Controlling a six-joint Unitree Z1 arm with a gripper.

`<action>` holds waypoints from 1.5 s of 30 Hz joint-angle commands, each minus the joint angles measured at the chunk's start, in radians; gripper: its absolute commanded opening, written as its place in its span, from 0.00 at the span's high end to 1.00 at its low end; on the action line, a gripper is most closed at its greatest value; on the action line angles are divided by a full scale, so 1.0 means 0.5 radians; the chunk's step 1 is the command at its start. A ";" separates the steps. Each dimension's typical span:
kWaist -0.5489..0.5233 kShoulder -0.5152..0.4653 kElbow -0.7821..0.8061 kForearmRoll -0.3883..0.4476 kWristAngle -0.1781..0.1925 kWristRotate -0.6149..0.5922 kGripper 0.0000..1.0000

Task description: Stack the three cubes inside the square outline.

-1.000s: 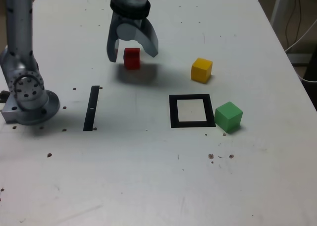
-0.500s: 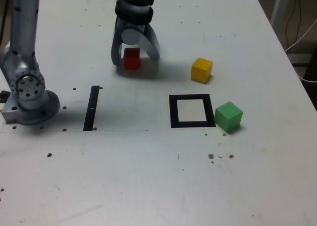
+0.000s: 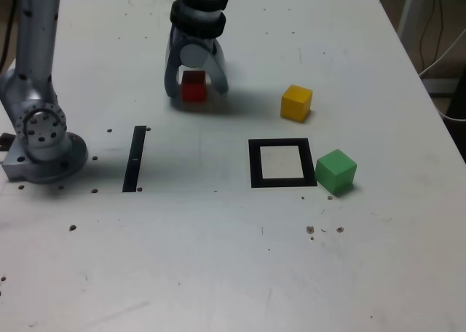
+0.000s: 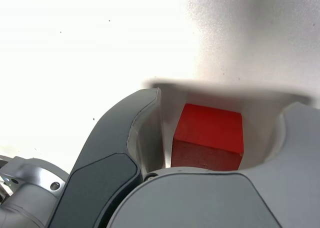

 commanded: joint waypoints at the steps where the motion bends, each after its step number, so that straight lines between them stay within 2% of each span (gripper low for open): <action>1: 0.002 -0.001 0.006 -0.009 0.005 -0.002 0.69; 20: -0.007 -0.016 0.012 -0.003 -0.001 -0.001 0.69; 28: -0.065 -0.071 -0.006 0.041 -0.044 -0.003 0.69; 34: -0.199 -0.139 -0.050 0.140 -0.072 -0.063 0.69; 40: -0.395 -0.181 -0.090 0.237 -0.073 -0.216 0.69; 45: -0.564 -0.207 -0.114 0.282 -0.111 -0.350 0.69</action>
